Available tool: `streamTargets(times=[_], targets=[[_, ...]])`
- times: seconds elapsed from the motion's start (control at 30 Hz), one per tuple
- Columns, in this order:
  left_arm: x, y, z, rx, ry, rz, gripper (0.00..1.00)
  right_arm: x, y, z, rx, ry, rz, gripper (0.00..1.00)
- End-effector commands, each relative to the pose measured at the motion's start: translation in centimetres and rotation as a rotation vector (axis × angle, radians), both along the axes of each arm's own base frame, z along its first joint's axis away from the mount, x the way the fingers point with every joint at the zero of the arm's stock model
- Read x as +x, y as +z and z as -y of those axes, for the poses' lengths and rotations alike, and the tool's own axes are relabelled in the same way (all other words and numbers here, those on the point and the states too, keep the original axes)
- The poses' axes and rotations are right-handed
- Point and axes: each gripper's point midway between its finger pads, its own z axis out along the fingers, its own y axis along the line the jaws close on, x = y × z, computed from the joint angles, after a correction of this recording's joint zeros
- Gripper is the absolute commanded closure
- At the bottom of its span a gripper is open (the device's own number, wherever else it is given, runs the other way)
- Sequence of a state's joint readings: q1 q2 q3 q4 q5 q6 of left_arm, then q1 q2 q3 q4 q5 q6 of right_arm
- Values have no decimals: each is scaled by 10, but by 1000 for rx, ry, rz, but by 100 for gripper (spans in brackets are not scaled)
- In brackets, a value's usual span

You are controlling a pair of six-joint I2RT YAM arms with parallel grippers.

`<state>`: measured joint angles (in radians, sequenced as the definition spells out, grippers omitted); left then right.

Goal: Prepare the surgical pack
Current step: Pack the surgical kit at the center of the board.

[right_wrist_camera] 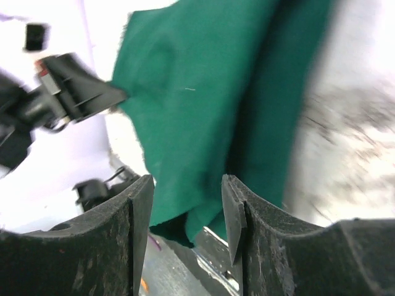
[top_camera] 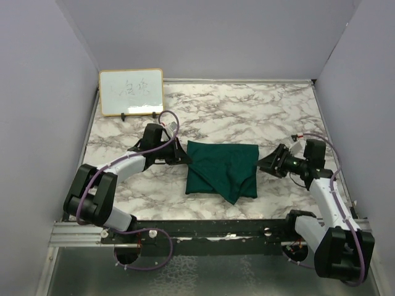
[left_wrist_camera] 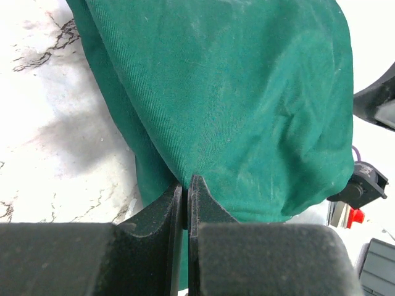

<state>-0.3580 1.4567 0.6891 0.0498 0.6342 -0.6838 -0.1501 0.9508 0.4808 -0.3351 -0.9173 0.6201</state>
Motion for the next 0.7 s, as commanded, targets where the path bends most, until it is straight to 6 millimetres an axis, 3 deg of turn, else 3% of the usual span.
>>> streamTargets(times=[0.0,0.07,0.17,0.23,0.5,0.67], targets=[[-4,2,-6,17,-4,7,100,-22,-49,42,-267,-216,-287,51],[-4,0,-6,16,-3,1,100,-10,-22,36,-247,-164,-159,45],[-6,-1,-3,-4,-23,-15,100,0,38,10,-124,8,100,44],[-6,-1,-3,-4,-25,-17,100,1,57,1,-109,80,173,39],[-7,-5,-5,13,-33,-23,100,-17,65,-110,-19,548,172,34],[-6,-6,-6,19,-30,-17,100,0,44,-117,-44,516,153,36]])
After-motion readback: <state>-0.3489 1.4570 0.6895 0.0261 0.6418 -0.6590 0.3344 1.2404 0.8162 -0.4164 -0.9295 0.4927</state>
